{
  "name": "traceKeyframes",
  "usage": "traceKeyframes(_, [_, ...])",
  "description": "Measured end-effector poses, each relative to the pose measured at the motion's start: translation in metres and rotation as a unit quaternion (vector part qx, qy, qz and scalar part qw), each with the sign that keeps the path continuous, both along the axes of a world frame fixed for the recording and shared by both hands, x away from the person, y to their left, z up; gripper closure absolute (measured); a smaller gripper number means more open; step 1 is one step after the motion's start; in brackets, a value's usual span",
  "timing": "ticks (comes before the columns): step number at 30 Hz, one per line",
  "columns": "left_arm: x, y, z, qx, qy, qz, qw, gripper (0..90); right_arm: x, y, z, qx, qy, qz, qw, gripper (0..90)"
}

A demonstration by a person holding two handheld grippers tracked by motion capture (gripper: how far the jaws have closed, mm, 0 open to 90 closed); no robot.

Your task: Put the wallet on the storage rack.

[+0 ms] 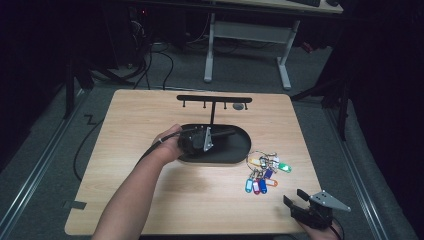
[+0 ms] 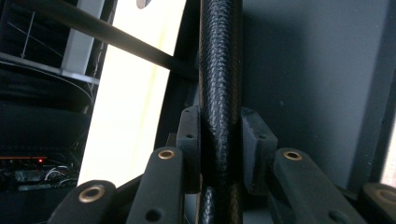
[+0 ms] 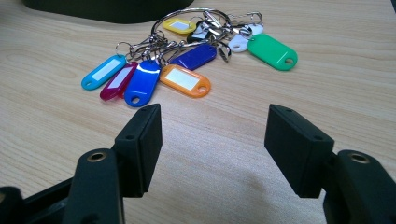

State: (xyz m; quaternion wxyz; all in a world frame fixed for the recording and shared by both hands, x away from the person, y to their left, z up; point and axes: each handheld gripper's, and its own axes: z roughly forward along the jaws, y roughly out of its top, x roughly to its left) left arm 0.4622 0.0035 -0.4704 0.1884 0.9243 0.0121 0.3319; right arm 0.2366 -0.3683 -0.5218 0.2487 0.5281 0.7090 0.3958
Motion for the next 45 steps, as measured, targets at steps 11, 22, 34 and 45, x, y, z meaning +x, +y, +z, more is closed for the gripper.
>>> traceKeyframes(11, [-0.010, -0.005, -0.013, -0.002, 0.042, 0.010, 0.9991, 61.4, 0.004, 0.003, 0.000, 0.000, 0.000, 0.005, 1.0000, 37.0])
traceKeyframes(22, [-0.014, -0.003, -0.013, -0.016, 0.070, 0.013, 0.9974, 53.5, 0.007, 0.006, 0.001, -0.002, 0.000, 0.010, 1.0000, 37.0])
traceKeyframes(34, [-0.032, 0.012, 0.008, -0.072, 0.081, 0.033, 0.9936, 55.5, 0.010, 0.008, 0.002, -0.004, -0.002, 0.012, 0.9999, 37.0])
traceKeyframes(45, [-0.065, 0.048, 0.005, -0.143, 0.101, 0.076, 0.9816, 53.1, 0.011, 0.012, 0.002, -0.010, -0.001, 0.014, 0.9999, 37.6])
